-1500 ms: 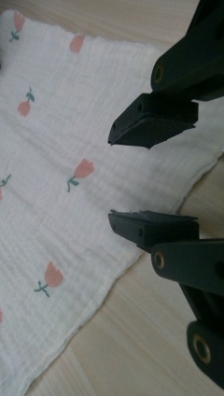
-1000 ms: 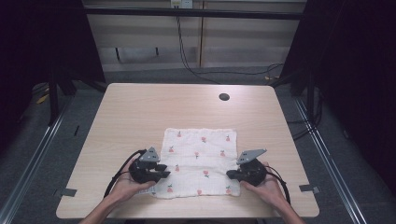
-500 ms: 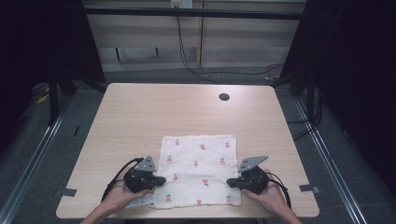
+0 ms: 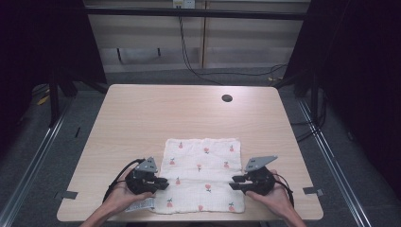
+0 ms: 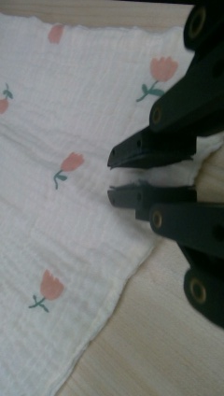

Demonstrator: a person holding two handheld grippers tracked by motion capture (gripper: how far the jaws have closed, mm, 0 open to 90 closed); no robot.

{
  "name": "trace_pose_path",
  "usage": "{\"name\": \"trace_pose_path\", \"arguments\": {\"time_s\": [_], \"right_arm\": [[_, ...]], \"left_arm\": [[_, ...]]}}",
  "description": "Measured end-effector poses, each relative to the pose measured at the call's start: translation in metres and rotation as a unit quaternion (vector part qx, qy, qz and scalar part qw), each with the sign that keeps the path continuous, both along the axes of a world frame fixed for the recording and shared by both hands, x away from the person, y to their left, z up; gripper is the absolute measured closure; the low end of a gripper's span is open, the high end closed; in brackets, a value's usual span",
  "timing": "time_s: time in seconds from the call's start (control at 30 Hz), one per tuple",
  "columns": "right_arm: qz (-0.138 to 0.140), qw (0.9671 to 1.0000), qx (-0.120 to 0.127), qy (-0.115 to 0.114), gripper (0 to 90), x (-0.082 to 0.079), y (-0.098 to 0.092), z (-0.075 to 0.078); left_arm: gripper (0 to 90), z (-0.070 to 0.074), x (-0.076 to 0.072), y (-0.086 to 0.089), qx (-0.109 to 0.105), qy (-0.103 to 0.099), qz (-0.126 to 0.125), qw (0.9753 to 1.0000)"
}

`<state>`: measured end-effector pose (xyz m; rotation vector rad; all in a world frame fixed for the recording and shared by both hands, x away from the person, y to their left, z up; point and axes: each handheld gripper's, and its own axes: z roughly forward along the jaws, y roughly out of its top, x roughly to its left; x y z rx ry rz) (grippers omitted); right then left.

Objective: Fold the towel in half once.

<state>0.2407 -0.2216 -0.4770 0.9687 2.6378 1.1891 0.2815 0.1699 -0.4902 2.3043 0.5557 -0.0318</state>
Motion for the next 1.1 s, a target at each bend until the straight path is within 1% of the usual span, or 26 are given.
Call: {"name": "trace_pose_path", "arguments": {"time_s": [0.03,0.1,0.17,0.23,0.27,0.3,0.33,0.37,0.43,0.47,0.5,0.53,0.57,0.6,0.63,0.67,0.7,0.77,0.8,0.83,0.87,0.9,0.97,1.0,1.03,1.1], "right_arm": [[-0.020,0.9997,0.008,-0.012,64.0,0.003,-0.005,0.006],[-0.033,0.9992,0.005,-0.021,61.2,0.008,-0.008,0.008],[-0.050,0.9984,-0.001,-0.027,61.2,0.016,-0.011,0.009],[-0.056,0.9979,-0.002,-0.031,61.1,0.020,-0.012,0.010],[-0.070,0.9969,-0.004,-0.035,61.0,0.030,-0.015,0.012],[-0.075,0.9964,-0.006,-0.038,61.0,0.034,-0.015,0.012],[-0.081,0.9959,-0.008,-0.040,61.0,0.040,-0.016,0.013],[-0.081,0.9958,-0.009,-0.041,61.1,0.044,-0.016,0.013],[-0.088,0.9949,-0.019,-0.046,61.1,0.050,-0.016,0.013],[-0.086,0.9947,-0.032,-0.046,60.9,0.062,-0.015,0.013],[-0.088,0.9941,-0.040,-0.049,60.6,0.066,-0.015,0.014],[-0.091,0.9936,-0.043,-0.052,60.7,0.070,-0.015,0.014],[-0.090,0.9937,-0.042,-0.051,60.7,0.076,-0.015,0.015],[-0.090,0.9937,-0.043,-0.052,60.6,0.083,-0.016,0.015],[-0.098,0.9926,-0.050,-0.050,60.0,0.091,-0.017,0.015],[-0.096,0.9930,-0.051,-0.045,58.6,0.098,-0.018,0.013],[-0.091,0.9942,-0.047,-0.032,57.7,0.106,-0.018,0.010],[-0.107,0.9920,-0.057,-0.034,57.1,0.117,-0.017,0.005],[-0.110,0.9924,-0.047,-0.029,57.5,0.123,-0.016,0.001],[-0.114,0.9919,-0.044,-0.034,57.7,0.127,-0.016,-0.003],[-0.123,0.9905,-0.047,-0.040,58.3,0.130,-0.015,-0.005],[-0.120,0.9911,-0.043,-0.038,58.7,0.133,-0.015,-0.007],[-0.119,0.9909,-0.053,-0.036,58.8,0.136,-0.014,-0.008],[-0.123,0.9901,-0.056,-0.037,58.5,0.136,-0.014,-0.009],[-0.118,0.9916,-0.042,-0.033,58.1,0.138,-0.015,-0.012],[-0.118,0.9906,-0.062,-0.030,56.3,0.140,-0.015,-0.017]], "left_arm": [[68.1,0.004,0.002,0.001,-0.008,-0.003,0.007,0.9999],[62.4,0.005,0.002,0.001,-0.014,-0.002,0.011,0.9998],[58.3,0.008,0.008,0.005,-0.019,-0.010,0.032,0.9993],[57.3,0.008,0.010,0.006,-0.026,-0.011,0.039,0.9988],[55.6,0.010,0.018,0.008,-0.027,-0.014,0.055,0.9981],[54.5,0.010,0.018,0.008,-0.027,-0.014,0.055,0.9981],[53.6,0.013,0.026,0.010,-0.033,-0.016,0.074,0.9966],[53.3,0.016,0.032,0.010,-0.037,-0.022,0.081,0.9958],[53.0,0.018,0.038,0.010,-0.039,-0.021,0.085,0.9954],[51.9,0.021,0.042,0.009,-0.037,-0.027,0.087,0.9952],[51.9,0.026,0.049,0.008,-0.040,-0.036,0.093,0.9942],[52.0,0.028,0.054,0.007,-0.047,-0.037,0.096,0.9935],[52.4,0.031,0.060,0.004,-0.048,-0.037,0.098,0.9933],[52.8,0.031,0.060,0.004,-0.048,-0.037,0.098,0.9933],[56.2,0.033,0.068,0.001,-0.048,-0.036,0.097,0.9935],[57.9,0.034,0.083,-0.008,-0.041,-0.026,0.086,0.9951],[58.0,0.033,0.089,-0.011,-0.034,-0.034,0.093,0.9945],[58.5,0.029,0.099,-0.015,-0.048,-0.028,0.106,0.9928],[58.5,0.029,0.099,-0.015,-0.048,-0.028,0.106,0.9928],[57.9,0.023,0.107,-0.017,-0.065,-0.022,0.118,0.9906],[57.4,0.021,0.109,-0.017,-0.072,-0.016,0.122,0.9898],[56.6,0.018,0.111,-0.016,-0.070,-0.013,0.128,0.9893],[55.3,0.016,0.112,-0.017,-0.066,-0.014,0.128,0.9895],[55.3,0.014,0.112,-0.016,-0.047,-0.023,0.130,0.9902],[53.8,0.012,0.111,-0.014,-0.043,-0.038,0.138,0.9887],[53.5,0.010,0.111,-0.012,-0.038,-0.039,0.138,0.9890]]}}
